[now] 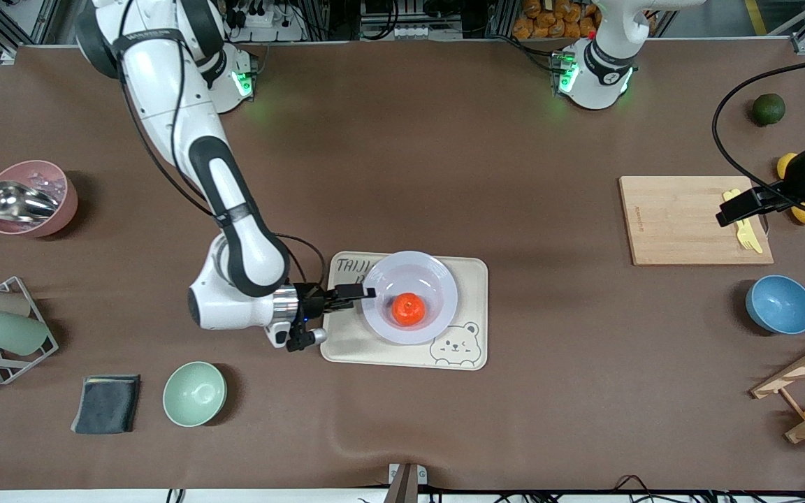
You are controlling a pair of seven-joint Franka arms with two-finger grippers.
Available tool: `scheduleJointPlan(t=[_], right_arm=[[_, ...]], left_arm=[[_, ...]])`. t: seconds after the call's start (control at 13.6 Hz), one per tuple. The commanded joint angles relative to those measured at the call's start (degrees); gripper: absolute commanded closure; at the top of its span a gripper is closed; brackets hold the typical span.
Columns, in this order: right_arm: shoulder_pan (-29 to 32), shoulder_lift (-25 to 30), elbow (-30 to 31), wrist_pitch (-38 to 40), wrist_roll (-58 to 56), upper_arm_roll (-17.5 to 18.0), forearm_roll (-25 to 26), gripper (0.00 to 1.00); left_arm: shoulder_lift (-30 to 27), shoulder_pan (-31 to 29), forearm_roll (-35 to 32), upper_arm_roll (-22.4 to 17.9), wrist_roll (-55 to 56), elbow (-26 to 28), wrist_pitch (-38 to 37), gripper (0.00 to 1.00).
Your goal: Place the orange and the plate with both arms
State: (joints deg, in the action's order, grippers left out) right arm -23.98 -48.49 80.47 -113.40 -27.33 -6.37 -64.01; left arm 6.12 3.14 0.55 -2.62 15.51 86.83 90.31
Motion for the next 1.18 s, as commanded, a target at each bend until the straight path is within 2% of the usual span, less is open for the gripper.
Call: scheduleJointPlan(t=[0.0,0.07,0.29,0.44,0.59,0.66,0.73,0.96,1.1], right_arm=[[2.97,4.79,1.44,2.92,-0.09,0.92,8.86,0.00],[3.41,7.15,2.22,3.79,0.00,0.66,13.08,0.00],[3.50,16.73,6.17,7.92,0.09,-3.38,26.35,0.00],[3.50,21.92,6.19,14.49,0.09,-8.20,34.70,0.00],[2.98,27.54,5.92,18.82,0.17,-12.86,44.01,0.00],[3.15,30.18,5.92,19.35,0.17,-13.40,48.32,0.00],[3.59,32.03,6.01,19.79,0.70,-13.58,50.28,0.00],[4.21,36.61,5.92,25.41,8.68,-17.80,52.30,0.00],[4.99,40.03,5.75,26.21,13.95,-16.41,58.53,0.00]], left_arm=[[-0.76,0.11,0.68,-0.01,0.31,-0.79,-0.13,0.00],[-1.37,-0.15,0.59,0.51,0.31,-0.61,-0.22,0.00],[-3.66,-0.15,0.59,1.92,1.28,0.36,-0.13,0.00],[-4.62,-0.59,0.51,4.63,1.19,2.27,-0.05,0.00],[-6.90,-0.33,0.33,5.00,0.23,6.40,3.28,0.00],[-7.70,-0.16,0.42,5.00,0.23,7.55,4.08,0.00],[-7.70,-0.15,0.42,5.26,0.23,7.56,4.00,0.00],[-7.00,-0.33,0.42,5.26,0.14,7.39,4.00,0.00],[-7.00,-0.50,0.42,5.26,-0.39,7.12,3.65,0.00]])
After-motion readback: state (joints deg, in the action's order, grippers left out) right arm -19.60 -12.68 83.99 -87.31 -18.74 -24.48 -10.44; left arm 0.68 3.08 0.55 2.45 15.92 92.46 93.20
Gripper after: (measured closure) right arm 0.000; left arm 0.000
